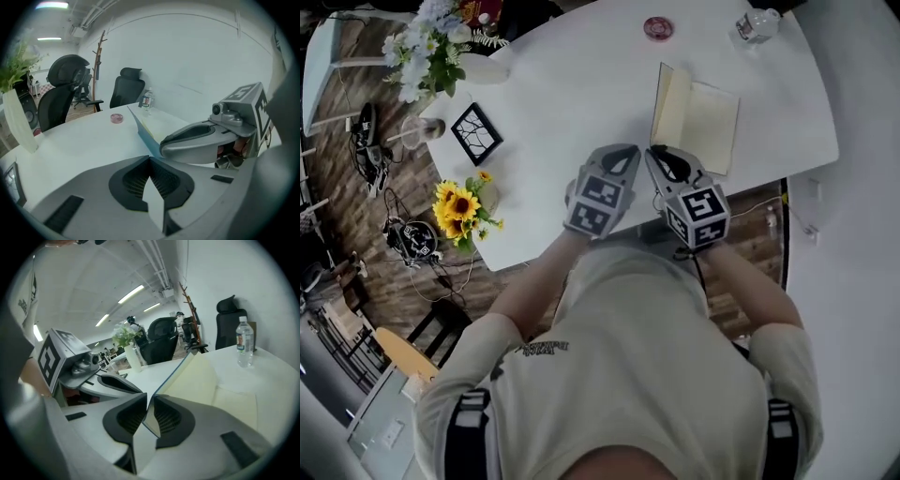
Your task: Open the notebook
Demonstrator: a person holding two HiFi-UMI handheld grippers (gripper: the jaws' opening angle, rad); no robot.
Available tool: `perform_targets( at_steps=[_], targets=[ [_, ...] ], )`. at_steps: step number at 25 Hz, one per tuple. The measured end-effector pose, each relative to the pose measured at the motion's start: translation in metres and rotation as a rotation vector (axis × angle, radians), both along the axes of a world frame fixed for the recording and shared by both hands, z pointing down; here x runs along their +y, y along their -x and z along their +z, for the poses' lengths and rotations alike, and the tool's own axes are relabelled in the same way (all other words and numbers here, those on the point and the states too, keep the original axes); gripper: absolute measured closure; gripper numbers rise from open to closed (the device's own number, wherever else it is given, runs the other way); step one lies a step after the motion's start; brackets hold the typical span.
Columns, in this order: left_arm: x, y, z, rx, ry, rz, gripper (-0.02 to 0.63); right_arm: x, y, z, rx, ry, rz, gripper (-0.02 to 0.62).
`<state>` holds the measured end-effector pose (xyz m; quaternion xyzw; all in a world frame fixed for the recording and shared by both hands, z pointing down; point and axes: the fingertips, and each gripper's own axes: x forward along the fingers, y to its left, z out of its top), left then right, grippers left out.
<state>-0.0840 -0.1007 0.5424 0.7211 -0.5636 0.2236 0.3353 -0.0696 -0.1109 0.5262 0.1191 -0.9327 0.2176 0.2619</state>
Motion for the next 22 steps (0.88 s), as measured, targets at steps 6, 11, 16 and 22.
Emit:
perform_targets(
  at_steps=[6, 11, 16, 22],
  targets=[
    [0.008, 0.029, 0.020, 0.068, 0.032, -0.094, 0.595, 0.011, 0.029, 0.028, -0.087, 0.148, -0.105, 0.494],
    [0.008, 0.038, 0.037, 0.112, 0.055, -0.089, 0.594, 0.017, 0.035, 0.066, -0.106, 0.402, -0.064, 0.471],
    [0.001, 0.035, 0.059, 0.104, 0.095, -0.059, 0.594, 0.021, 0.034, 0.098, -0.003, 0.416, -0.038, 0.479],
    [0.002, 0.026, 0.100, 0.060, 0.226, 0.001, 0.594, 0.022, 0.028, 0.113, 0.104, 0.398, -0.027, 0.591]
  ],
)
